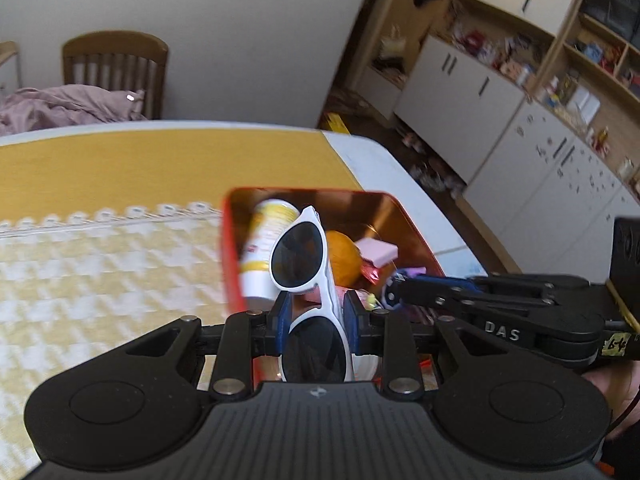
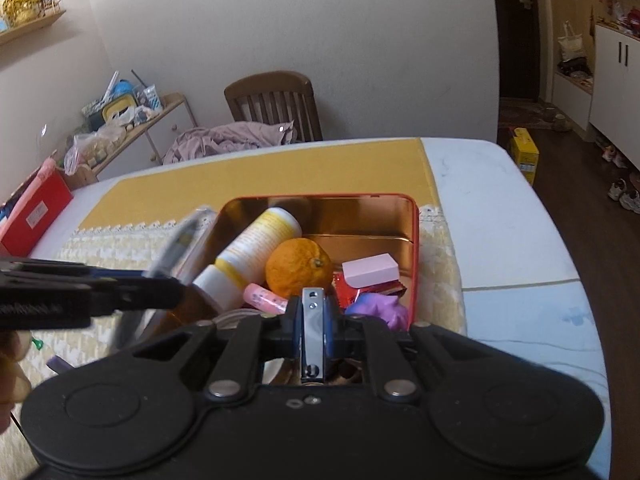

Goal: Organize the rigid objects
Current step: 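Carry the sunglasses and nail clipper into the red box and release both, then move both tools back over the green push pin and purple eraser, then grasp the green push pin with the left tool while the right tool grasps the purple eraser, then carry the push pin and eraser into the red box and release both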

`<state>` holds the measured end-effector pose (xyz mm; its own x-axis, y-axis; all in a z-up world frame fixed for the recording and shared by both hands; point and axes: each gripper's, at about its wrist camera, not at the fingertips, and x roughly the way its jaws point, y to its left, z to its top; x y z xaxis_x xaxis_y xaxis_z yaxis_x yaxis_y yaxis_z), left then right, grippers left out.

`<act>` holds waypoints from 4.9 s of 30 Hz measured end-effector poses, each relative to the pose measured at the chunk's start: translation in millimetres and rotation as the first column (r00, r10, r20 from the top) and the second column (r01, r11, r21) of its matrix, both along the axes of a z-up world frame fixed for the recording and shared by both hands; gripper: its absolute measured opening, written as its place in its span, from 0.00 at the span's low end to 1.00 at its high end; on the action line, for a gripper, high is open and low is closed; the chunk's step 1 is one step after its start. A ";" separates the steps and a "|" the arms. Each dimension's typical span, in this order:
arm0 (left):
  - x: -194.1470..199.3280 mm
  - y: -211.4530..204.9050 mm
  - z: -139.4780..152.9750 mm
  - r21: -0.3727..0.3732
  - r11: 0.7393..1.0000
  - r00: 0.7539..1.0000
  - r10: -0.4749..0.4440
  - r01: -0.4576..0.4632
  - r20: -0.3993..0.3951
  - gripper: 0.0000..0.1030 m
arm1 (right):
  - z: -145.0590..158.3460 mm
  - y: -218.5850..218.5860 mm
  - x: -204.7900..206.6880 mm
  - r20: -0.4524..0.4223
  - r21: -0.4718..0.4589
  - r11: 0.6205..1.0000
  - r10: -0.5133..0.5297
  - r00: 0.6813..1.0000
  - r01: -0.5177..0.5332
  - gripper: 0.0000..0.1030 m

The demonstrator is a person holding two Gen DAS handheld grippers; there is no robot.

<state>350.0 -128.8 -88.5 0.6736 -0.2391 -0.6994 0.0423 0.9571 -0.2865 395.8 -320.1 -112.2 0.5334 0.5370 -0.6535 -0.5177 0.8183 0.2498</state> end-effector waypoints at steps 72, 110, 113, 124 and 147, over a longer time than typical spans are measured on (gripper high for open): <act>-234.0 179.1 16.4 0.145 0.920 0.930 0.353 -0.365 0.097 0.82 | 37.5 72.1 -136.2 0.029 -0.063 0.989 0.138 0.990 -0.136 0.85; -200.7 228.2 -71.3 0.237 0.939 0.968 0.240 -0.250 0.067 0.49 | -34.4 250.9 -181.7 0.115 -0.231 0.949 0.245 0.963 -0.214 0.44; -200.0 227.7 -72.6 0.263 0.930 0.967 0.246 -0.256 0.070 0.35 | -36.5 252.9 -179.2 0.099 -0.228 0.949 0.244 0.965 -0.217 0.33; -195.9 227.9 -66.0 0.281 0.919 0.961 0.272 -0.277 0.055 0.14 | -34.9 251.7 -176.0 0.085 -0.220 0.950 0.245 0.966 -0.221 0.19; -182.3 135.0 33.4 0.210 0.963 0.983 0.154 -0.172 0.100 0.14 | 53.2 150.3 -177.2 0.108 -0.109 0.985 0.149 0.983 -0.137 0.19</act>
<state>167.6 6.1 -55.1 0.7480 0.0295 -0.6630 -0.1046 0.9918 -0.0739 218.6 -169.8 -58.9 0.5308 0.5476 -0.6468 -0.6516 0.7517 0.1017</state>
